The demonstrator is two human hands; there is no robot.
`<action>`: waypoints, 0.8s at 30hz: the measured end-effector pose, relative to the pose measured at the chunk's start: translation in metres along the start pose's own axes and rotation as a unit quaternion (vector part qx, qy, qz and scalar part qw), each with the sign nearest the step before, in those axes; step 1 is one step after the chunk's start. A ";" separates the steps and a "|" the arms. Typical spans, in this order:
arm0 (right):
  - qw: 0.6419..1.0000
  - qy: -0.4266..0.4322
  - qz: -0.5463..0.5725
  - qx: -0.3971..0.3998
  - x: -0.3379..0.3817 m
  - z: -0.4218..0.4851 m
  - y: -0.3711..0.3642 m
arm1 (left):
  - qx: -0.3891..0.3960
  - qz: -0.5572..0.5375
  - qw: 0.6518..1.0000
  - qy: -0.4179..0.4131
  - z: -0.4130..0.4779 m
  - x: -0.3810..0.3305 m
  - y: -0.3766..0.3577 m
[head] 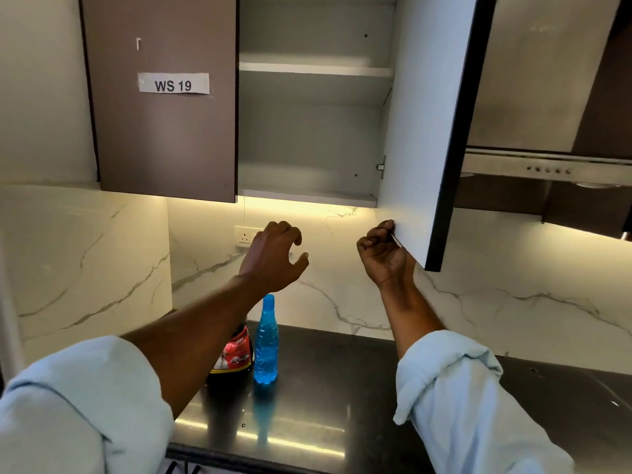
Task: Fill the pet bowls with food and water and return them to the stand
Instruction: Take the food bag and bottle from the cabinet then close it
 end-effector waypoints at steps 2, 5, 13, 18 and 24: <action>0.999 -0.008 -0.033 0.002 -0.002 0.005 0.006 | 0.003 -0.013 1.000 0.002 0.003 -0.002 -0.003; 0.995 -0.012 -0.097 -0.004 -0.005 0.003 0.000 | 0.004 -0.031 0.999 0.008 0.009 -0.006 -0.009; 0.988 -0.001 -0.150 -0.039 -0.034 0.023 -0.001 | -0.016 -0.109 0.993 0.041 0.014 0.005 -0.010; 0.974 -0.010 -0.216 -0.064 -0.050 0.043 -0.003 | -0.020 -0.162 0.983 0.088 0.011 0.026 -0.019; 0.945 -0.006 -0.314 -0.093 -0.075 0.081 -0.002 | -0.130 -0.230 0.956 0.128 0.014 0.056 -0.024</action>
Point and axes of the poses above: each hand's wrist, its own z-axis towards the middle knuckle, its own y-axis out of the back of the hand, x = y × z, the point moved 4 cm from there along z, towards the middle knuckle, and after that the axes turned 11 degrees about -y, right-handed, at the moved point
